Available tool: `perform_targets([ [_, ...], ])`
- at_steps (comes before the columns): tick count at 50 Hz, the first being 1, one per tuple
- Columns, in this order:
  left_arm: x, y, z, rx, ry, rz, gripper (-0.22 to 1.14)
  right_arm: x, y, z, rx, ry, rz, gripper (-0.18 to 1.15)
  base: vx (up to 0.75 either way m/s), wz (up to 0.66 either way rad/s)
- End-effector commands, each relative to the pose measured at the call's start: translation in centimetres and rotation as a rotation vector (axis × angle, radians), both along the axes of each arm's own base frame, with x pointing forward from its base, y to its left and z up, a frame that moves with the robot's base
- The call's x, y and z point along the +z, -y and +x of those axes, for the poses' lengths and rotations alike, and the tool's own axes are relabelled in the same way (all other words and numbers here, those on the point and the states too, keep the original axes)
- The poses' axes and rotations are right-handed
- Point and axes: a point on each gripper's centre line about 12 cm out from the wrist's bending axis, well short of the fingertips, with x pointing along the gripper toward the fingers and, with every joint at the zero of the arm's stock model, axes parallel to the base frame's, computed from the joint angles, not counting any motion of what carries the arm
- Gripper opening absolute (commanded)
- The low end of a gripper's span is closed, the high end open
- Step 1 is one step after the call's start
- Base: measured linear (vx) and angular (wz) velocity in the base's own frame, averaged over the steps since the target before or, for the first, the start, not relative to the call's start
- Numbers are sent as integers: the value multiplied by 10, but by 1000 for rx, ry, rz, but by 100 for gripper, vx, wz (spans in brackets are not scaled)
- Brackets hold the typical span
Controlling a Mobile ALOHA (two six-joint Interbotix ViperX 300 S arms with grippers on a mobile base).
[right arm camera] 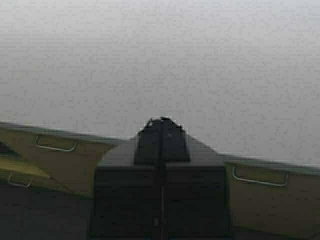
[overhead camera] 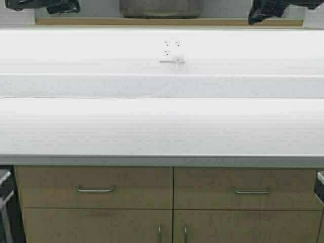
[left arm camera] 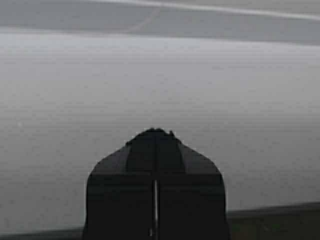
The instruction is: Open the cabinet, put the pot inside, then close it
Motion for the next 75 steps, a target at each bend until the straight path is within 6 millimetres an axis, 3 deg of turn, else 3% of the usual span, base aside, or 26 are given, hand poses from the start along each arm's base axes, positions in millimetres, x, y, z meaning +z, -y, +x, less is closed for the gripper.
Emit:
perform_targets([
  [1,6,-18,9,66,19,6,3,13,4,6,-10,36,-7,6,-28,4],
  [6,-2,-59,15,208,-10,18,3,12,22,11,-64,28,-33,6,-27,2],
  [11,8,-98,17,332,-1,30,3,22,53,21,-162,51,-58,6,-28,-5],
  [16,33,-139,15,456,18,43,3,56,99,29,-304,135,-97,6,-27,-9],
  [20,63,-173,14,549,33,61,3,84,132,31,-406,205,-123,6,-25,-6],
  [25,106,-225,15,684,45,101,3,121,190,35,-583,290,-153,6,-20,-1],
  [29,132,-258,16,766,60,110,3,137,223,44,-671,328,-162,6,-15,-1],
  [34,156,-279,29,803,91,110,3,149,250,62,-722,344,-173,6,-13,-2],
  [47,190,-313,85,814,156,89,3,175,273,112,-731,397,-172,6,-8,0],
  [57,185,-321,144,766,147,70,3,173,278,146,-713,397,-170,6,-1,0],
  [66,177,-300,177,686,125,59,3,166,257,170,-656,386,-150,6,0,0],
  [75,173,-270,187,617,110,52,3,166,224,187,-581,392,-133,6,2,0],
])
